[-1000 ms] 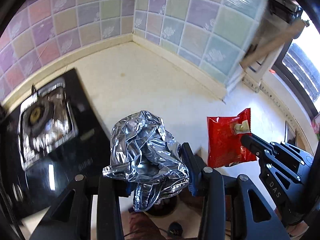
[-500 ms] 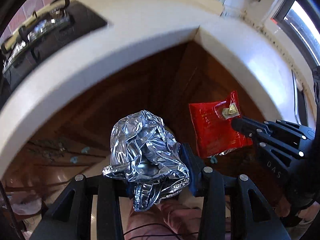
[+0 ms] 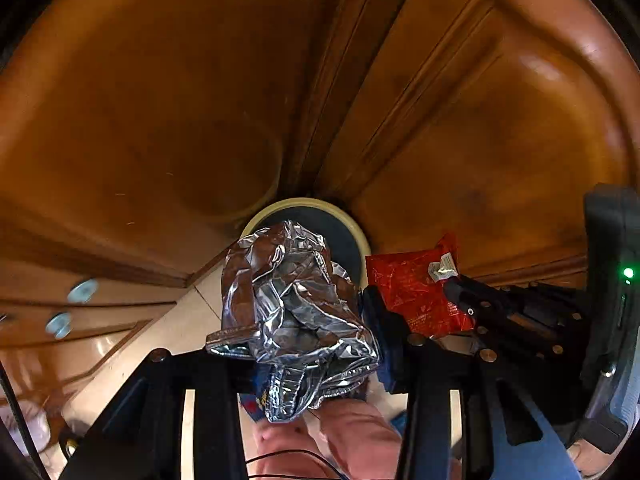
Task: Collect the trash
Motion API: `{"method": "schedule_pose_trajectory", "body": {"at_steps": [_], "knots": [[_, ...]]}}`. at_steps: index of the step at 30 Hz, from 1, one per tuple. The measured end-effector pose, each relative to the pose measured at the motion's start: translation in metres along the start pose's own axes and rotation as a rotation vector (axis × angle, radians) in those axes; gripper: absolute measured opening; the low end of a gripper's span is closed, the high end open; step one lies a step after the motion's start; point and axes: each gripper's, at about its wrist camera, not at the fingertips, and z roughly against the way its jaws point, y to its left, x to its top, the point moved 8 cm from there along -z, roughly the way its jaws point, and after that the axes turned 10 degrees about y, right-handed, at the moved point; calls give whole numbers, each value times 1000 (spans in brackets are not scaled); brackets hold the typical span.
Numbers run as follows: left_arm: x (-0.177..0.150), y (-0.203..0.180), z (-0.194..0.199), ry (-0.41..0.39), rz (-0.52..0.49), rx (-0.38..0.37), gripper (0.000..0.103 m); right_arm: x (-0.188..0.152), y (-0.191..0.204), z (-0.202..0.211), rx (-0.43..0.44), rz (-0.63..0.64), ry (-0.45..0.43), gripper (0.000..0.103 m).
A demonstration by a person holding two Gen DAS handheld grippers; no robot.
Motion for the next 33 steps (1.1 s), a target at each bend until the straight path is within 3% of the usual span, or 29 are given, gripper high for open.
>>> {"method": "schedule_pose_trajectory", "body": {"at_steps": [5, 8, 10, 11, 15, 18, 23, 33], "knots": [[21, 13, -62, 2, -32, -5, 40, 23, -5, -66, 10, -65, 3, 4], [26, 22, -89, 15, -64, -10, 40, 34, -5, -99, 34, -76, 10, 10], [32, 30, -106, 29, -84, 14, 57, 39, -4, -118, 54, -78, 15, 10], [35, 37, -110, 33, -90, 24, 74, 39, -6, -125, 68, -80, 23, 10], [40, 43, -117, 35, -84, 33, 83, 40, -7, -146, 114, -101, 68, 14], [40, 49, -114, 36, -71, 30, 90, 36, -8, -147, 130, -116, 74, 26], [33, 53, -102, 21, -82, 30, 92, 33, -7, -139, 151, -118, 69, 35], [22, 45, -48, -16, -78, 54, 95, 38, -3, -85, 163, -118, 28, 37]]}}
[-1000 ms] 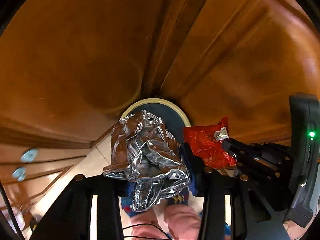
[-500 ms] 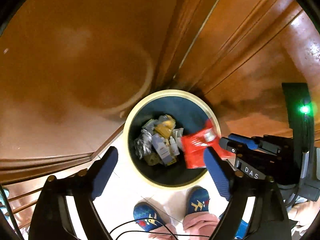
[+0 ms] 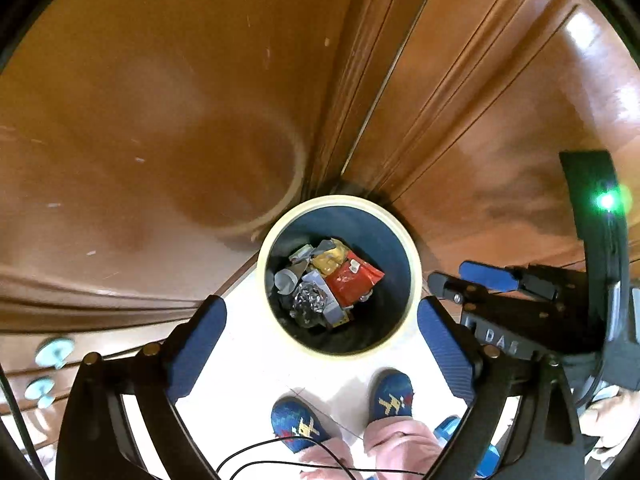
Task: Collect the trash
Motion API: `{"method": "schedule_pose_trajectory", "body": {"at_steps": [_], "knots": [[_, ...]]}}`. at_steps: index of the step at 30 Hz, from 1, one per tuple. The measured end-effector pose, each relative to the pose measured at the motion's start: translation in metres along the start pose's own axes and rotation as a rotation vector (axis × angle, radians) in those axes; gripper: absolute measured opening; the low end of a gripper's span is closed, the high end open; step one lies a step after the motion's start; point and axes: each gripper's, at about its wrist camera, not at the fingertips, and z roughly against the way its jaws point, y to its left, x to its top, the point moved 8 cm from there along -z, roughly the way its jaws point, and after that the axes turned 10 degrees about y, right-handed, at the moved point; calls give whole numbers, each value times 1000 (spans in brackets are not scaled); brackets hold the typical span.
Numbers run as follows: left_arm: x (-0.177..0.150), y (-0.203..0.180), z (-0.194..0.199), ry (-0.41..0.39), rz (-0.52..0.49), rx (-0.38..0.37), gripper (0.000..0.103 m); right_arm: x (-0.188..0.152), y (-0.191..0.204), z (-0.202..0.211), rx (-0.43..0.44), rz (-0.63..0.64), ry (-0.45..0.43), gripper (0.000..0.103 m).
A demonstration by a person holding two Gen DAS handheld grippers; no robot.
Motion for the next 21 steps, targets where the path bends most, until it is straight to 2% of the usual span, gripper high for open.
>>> {"method": "schedule_pose_trajectory", "body": {"at_steps": [8, 12, 16, 21], "knots": [[-9, -11, 73, -24, 50, 1, 95, -9, 13, 81, 23, 35, -47, 37], [-13, -21, 111, -9, 90, -26, 96, -14, 22, 119, 37, 77, -54, 37], [-18, -30, 161, -19, 129, -43, 96, -21, 29, 163, 52, 118, -64, 37], [-23, -43, 225, -43, 147, -16, 96, -34, 39, 230, 70, 161, -96, 37]]}}
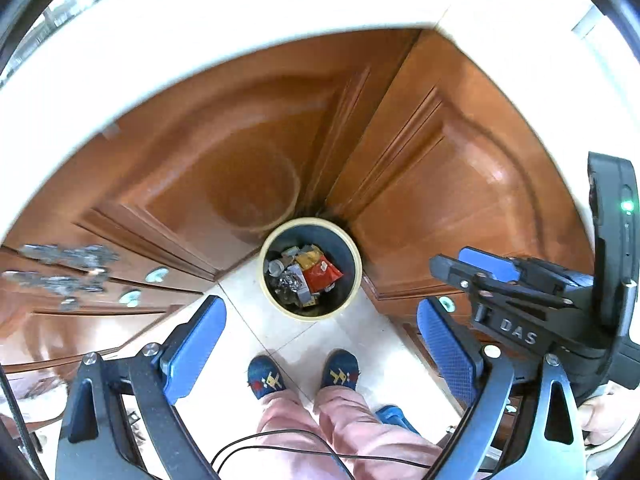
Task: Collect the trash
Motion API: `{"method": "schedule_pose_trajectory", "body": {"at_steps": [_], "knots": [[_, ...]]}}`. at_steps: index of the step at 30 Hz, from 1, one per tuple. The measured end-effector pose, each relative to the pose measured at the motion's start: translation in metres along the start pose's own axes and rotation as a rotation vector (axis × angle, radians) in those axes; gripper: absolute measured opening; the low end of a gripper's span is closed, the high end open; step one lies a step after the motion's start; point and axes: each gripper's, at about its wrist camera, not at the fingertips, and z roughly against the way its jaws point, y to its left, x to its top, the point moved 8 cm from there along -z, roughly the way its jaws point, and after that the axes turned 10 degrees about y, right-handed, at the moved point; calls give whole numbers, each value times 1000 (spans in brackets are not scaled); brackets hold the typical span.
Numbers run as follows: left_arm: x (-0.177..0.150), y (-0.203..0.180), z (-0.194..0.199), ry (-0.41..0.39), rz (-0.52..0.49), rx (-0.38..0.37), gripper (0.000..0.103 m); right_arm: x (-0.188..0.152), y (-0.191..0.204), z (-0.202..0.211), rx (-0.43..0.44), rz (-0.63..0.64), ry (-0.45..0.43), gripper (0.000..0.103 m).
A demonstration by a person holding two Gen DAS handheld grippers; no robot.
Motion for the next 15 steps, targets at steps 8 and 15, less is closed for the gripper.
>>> {"method": "schedule_pose_trajectory", "body": {"at_steps": [8, 15], "knots": [[8, -18, 107, -133, -17, 76, 95, 3, 23, 112, -8, 77, -113, 37], [22, -34, 172, -223, -4, 82, 95, 12, 33, 192, -5, 116, -240, 37]]}}
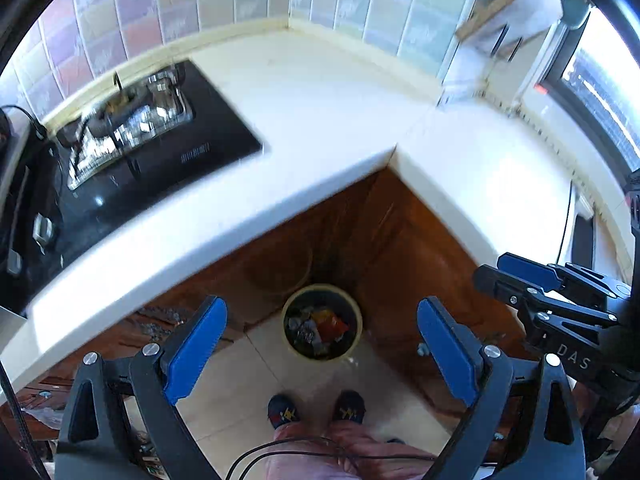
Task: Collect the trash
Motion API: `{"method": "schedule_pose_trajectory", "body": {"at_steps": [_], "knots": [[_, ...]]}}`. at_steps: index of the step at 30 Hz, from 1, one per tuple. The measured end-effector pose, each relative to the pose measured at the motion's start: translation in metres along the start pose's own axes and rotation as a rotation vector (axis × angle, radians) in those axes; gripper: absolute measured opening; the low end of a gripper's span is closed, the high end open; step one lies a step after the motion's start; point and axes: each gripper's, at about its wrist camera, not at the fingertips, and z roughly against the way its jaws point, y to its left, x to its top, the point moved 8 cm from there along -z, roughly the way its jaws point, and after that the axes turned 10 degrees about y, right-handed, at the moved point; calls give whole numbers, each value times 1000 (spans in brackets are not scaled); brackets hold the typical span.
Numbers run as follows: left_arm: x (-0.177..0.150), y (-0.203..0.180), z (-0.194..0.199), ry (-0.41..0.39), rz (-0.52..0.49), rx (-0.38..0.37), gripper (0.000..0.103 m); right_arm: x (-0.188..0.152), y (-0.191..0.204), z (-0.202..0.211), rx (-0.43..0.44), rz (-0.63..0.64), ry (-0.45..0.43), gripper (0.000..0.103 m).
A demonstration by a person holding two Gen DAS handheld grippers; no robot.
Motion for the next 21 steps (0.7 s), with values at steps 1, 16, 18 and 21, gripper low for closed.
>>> {"method": "schedule_pose_trajectory", "body": {"at_steps": [1, 16, 18, 21], "knots": [[5, -2, 9, -18, -1, 10, 95, 4, 1, 8, 1, 0, -13, 37], [42, -19, 89, -156, 69, 95, 95, 46, 10, 115, 1, -12, -180, 46], [43, -21, 96, -170, 75, 110, 95, 47, 11, 123, 7, -15, -197, 46], [42, -23, 104, -180, 87, 146, 95, 46, 10, 128, 3, -18, -213, 46]]}}
